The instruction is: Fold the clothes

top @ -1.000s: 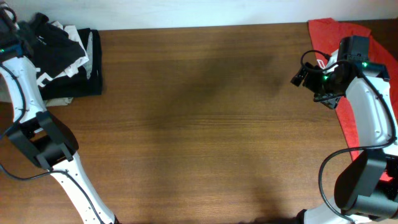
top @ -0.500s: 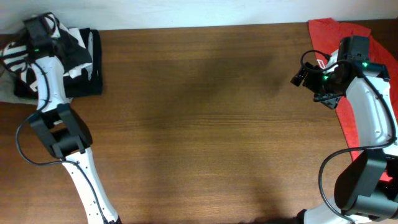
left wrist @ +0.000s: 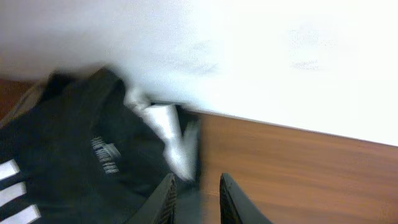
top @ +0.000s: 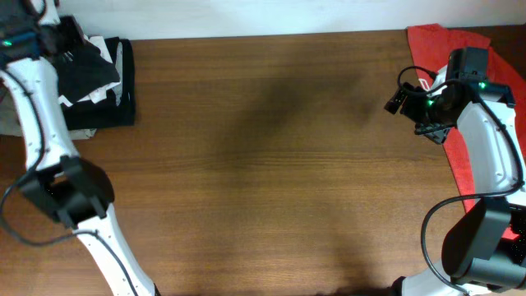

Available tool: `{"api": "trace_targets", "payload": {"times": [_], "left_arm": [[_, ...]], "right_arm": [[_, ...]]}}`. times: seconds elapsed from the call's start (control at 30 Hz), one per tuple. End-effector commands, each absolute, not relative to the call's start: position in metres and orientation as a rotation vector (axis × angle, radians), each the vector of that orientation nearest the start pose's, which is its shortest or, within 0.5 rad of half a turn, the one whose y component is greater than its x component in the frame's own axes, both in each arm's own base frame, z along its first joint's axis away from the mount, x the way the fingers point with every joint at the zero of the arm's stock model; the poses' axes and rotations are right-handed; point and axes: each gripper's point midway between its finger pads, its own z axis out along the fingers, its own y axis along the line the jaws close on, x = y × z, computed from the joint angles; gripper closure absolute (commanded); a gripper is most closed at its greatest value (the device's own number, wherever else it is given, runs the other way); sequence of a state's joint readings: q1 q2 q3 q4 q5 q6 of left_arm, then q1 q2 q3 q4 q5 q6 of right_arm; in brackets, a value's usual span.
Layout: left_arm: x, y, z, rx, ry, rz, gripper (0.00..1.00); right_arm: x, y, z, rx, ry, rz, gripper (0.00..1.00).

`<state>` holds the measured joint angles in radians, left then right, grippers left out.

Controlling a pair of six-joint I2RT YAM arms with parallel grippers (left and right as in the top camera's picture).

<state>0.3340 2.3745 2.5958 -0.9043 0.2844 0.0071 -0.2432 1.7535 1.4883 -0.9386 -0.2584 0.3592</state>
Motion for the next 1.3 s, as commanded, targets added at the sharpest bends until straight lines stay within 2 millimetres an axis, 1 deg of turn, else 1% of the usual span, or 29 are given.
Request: {"api": "trace_targets", "payload": {"times": [0.0, 0.03, 0.07, 0.1, 0.13, 0.2, 0.27, 0.33, 0.37, 0.43, 0.47, 0.53, 0.63, 0.7, 0.83, 1.1, 1.17, 1.27], "left_arm": [[0.553, 0.079, 0.361, 0.042, 2.069, -0.520, 0.54], [0.541, 0.067, 0.371, 0.070, 2.065, -0.588, 0.46], [0.530, 0.056, 0.378, 0.091, 2.063, -0.647, 0.34], [0.520, 0.049, 0.384, 0.102, 2.063, -0.687, 0.04], [0.513, 0.044, 0.386, 0.101, 2.073, -0.711, 0.01], [0.508, 0.043, 0.384, 0.086, 2.095, -0.728, 0.01], [0.503, 0.041, 0.378, 0.066, 2.126, -0.747, 0.01], [0.502, 0.041, 0.376, 0.061, 2.135, -0.753, 0.01], [0.502, 0.041, 0.376, 0.061, 2.135, -0.753, 0.01], [0.502, 0.041, 0.376, 0.061, 2.135, -0.752, 0.01], [0.502, 0.041, 0.376, 0.060, 2.135, -0.752, 0.01], [0.502, 0.041, 0.376, 0.061, 2.134, -0.752, 0.01], [0.502, 0.041, 0.376, 0.061, 2.135, -0.752, 0.01], [0.502, 0.041, 0.376, 0.061, 2.135, -0.752, 0.01], [0.502, 0.041, 0.376, 0.061, 2.135, -0.752, 0.01], [0.502, 0.041, 0.376, 0.061, 2.135, -0.752, 0.01], [0.502, 0.041, 0.376, 0.061, 2.135, -0.752, 0.01], [0.502, 0.041, 0.376, 0.061, 2.135, -0.752, 0.01]], "right_arm": [[0.411, -0.050, 0.147, 0.783, 2.631, 0.444, 0.01], [0.409, -0.041, 0.148, 0.783, 2.638, 0.523, 0.01], [0.410, -0.033, 0.152, 0.764, 2.634, 0.595, 0.01], [0.411, -0.028, 0.158, 0.750, 2.619, 0.658, 0.01], [0.410, -0.024, 0.167, 0.734, 2.618, 0.692, 0.01], [0.403, -0.022, 0.182, 0.702, 2.629, 0.686, 0.01], [0.386, -0.017, 0.215, 0.576, 2.633, 0.659, 0.01], [0.363, -0.008, 0.249, 0.460, 2.610, 0.639, 0.01], [0.348, -0.002, 0.265, 0.412, 2.592, 0.630, 0.01], [0.317, 0.005, 0.298, 0.375, 2.527, 0.606, 0.01], [0.307, 0.008, 0.309, 0.362, 2.499, 0.599, 0.01], [0.278, 0.015, 0.335, 0.324, 2.426, 0.578, 0.01], [0.256, 0.020, 0.358, 0.282, 2.340, 0.552, 0.01], [0.244, 0.023, 0.369, 0.259, 2.294, 0.539, 0.01], [0.228, 0.027, 0.381, 0.233, 2.240, 0.524, 0.01], [0.228, 0.027, 0.382, 0.233, 2.239, 0.523, 0.01], [0.221, 0.024, 0.384, 0.238, 2.221, 0.485, 0.01], [0.205, 0.017, 0.381, 0.261, 2.195, 0.404, 0.01]]}}
